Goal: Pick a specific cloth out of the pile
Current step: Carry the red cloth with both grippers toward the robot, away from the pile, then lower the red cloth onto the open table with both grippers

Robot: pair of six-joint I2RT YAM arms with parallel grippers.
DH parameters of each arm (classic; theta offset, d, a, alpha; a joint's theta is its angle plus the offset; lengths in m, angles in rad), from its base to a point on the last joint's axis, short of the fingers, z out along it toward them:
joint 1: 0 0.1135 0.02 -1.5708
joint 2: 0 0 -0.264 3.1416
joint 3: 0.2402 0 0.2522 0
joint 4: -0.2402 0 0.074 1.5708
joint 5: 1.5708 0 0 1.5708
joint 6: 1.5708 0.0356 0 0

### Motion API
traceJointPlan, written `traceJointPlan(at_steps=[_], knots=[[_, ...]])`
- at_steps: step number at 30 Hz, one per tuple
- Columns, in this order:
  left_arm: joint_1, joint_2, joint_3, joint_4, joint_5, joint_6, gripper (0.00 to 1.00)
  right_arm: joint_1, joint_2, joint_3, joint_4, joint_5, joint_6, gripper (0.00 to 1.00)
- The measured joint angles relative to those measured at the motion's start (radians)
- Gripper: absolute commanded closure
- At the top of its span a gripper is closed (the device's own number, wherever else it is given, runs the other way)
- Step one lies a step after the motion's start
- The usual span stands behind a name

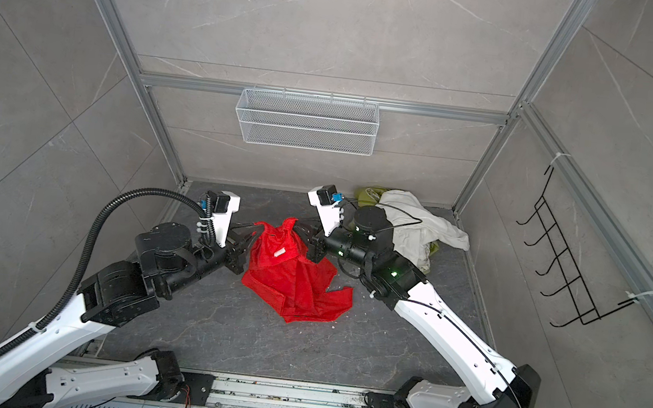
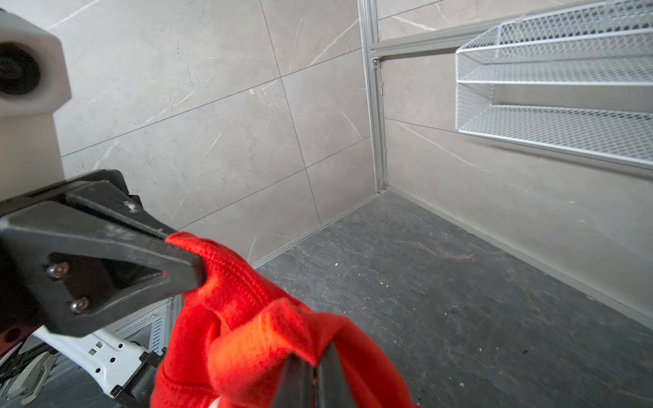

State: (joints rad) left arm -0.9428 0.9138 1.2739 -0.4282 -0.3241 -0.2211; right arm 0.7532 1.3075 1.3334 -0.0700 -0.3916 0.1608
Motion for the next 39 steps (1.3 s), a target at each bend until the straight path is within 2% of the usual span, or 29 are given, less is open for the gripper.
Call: traceJointPlan(at_steps=[6, 12, 27, 39], knots=[[0.0, -0.052, 0.016, -0.014, -0.06, 0.029, 1.0, 0.056, 0.06, 0.094, 0.016, 0.003, -0.013, 1.0], [0.0, -0.065, 0.007, -0.019, -0.08, 0.035, 1.0, 0.071, 0.088, 0.103, 0.022, 0.006, -0.024, 1.0], [0.0, -0.09, -0.17, -0.013, -0.066, -0.046, 1.0, 0.071, 0.011, -0.081, 0.03, 0.055, -0.021, 1.0], [0.0, -0.119, -0.295, 0.005, -0.067, -0.133, 1.0, 0.071, -0.013, -0.158, 0.032, 0.071, 0.006, 1.0]])
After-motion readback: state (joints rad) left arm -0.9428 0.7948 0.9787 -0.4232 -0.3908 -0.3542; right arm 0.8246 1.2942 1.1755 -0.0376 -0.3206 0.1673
